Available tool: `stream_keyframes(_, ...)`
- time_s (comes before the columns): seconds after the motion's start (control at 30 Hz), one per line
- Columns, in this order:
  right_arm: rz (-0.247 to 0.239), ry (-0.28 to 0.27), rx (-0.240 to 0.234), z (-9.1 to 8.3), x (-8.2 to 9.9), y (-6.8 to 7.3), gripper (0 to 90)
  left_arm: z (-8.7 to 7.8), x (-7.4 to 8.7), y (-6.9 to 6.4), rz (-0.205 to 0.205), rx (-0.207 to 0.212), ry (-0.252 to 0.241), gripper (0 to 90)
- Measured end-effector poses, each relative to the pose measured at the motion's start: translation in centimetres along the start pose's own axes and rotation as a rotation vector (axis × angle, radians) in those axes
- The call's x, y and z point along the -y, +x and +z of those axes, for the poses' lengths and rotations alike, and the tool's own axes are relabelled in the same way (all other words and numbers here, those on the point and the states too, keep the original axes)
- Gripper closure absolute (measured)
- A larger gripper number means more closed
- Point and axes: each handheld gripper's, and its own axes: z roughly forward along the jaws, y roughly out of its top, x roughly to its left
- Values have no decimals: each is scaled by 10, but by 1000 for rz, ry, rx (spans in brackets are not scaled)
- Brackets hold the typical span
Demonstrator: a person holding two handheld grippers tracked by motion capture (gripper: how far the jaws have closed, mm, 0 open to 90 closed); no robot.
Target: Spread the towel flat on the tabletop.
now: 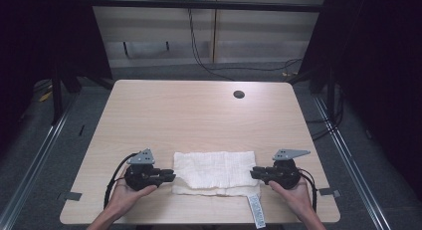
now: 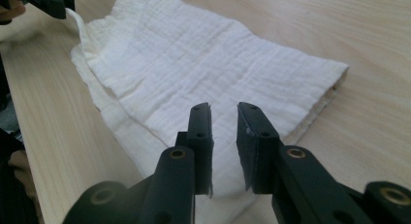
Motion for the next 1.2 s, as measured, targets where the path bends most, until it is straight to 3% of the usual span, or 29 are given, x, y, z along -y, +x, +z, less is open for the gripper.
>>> stream_keyframes(0.23,15,16,9,5,1,2,712,6,-13,6,-8,-14,-25,647)
stream_keyframes(0.3,9,22,12,8,1,2,711,7,-18,7,-18,4,-56,634)
stream_keyframes(0.43,15,20,12,12,-1,2,713,22,-23,11,-2,-11,6,668)
stream_keyframes(0.57,22,78,52,25,0,-1,712,48,-19,22,-6,-32,89,730)
stream_keyframes(0.63,9,98,64,30,-1,-5,712,53,-16,23,-4,-38,109,749)
stream_keyframes(0.7,21,91,73,32,-2,-10,711,55,-16,21,13,-36,119,748)
stream_keyframes(0.87,40,63,110,33,-6,-25,711,58,-17,25,-28,-37,100,733)
stream_keyframes(1.03,33,67,136,38,-14,-34,694,66,-21,25,-41,-33,88,728)
stream_keyframes(1.1,37,53,139,39,-14,-37,699,65,-23,21,-37,-40,115,707)
stream_keyframes(1.2,30,57,129,36,-14,-36,682,61,-23,16,-29,-31,95,674)
